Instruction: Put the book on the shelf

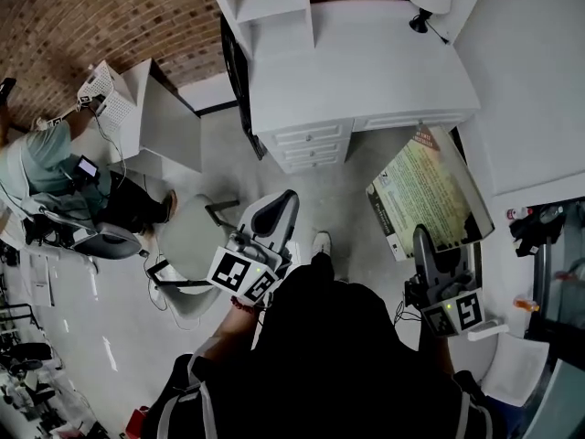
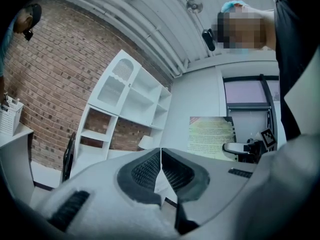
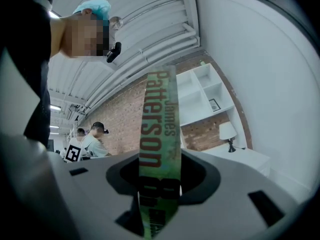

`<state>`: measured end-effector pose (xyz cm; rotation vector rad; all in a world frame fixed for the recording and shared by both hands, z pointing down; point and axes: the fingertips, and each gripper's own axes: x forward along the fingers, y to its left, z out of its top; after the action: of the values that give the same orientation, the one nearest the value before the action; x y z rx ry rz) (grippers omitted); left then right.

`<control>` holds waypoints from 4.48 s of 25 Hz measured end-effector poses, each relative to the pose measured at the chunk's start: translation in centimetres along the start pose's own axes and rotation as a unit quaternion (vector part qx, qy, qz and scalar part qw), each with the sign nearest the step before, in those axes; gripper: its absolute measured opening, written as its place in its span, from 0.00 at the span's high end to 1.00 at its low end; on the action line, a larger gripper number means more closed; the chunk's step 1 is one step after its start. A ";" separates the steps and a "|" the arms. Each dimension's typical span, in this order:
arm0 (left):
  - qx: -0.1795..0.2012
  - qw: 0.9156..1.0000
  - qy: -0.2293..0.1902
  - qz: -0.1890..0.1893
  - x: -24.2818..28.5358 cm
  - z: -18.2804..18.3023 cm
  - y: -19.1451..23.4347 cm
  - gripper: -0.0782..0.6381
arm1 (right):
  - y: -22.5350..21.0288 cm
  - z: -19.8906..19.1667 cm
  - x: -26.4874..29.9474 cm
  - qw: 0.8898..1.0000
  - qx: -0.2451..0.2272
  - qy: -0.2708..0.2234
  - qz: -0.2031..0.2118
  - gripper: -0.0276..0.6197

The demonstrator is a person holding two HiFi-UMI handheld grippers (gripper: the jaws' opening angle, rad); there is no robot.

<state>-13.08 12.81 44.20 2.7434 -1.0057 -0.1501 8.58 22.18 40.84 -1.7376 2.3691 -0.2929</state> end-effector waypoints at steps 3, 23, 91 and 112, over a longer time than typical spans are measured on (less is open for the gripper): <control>-0.002 1.000 0.001 -0.006 1.2 0.5 2.4 0.86 | -0.1 0.6 2.9 1.000 0.000 -0.009 -0.004 0.70; 0.026 1.000 -0.015 -0.002 6.2 2.8 9.0 0.86 | -2.0 1.6 11.3 0.999 0.010 -0.036 0.003 0.70; 0.169 0.974 -0.084 0.126 34.7 19.3 26.4 0.86 | -18.7 19.1 50.3 0.980 -0.095 -0.119 0.131 0.70; 0.187 0.968 -0.098 0.139 39.4 23.7 29.6 0.86 | -19.8 24.2 59.9 0.979 -0.115 -0.133 0.102 0.70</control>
<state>-5.63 -38.68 27.27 2.9129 -1.6089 -0.2075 15.50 -42.00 20.81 -1.4902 2.4280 0.2385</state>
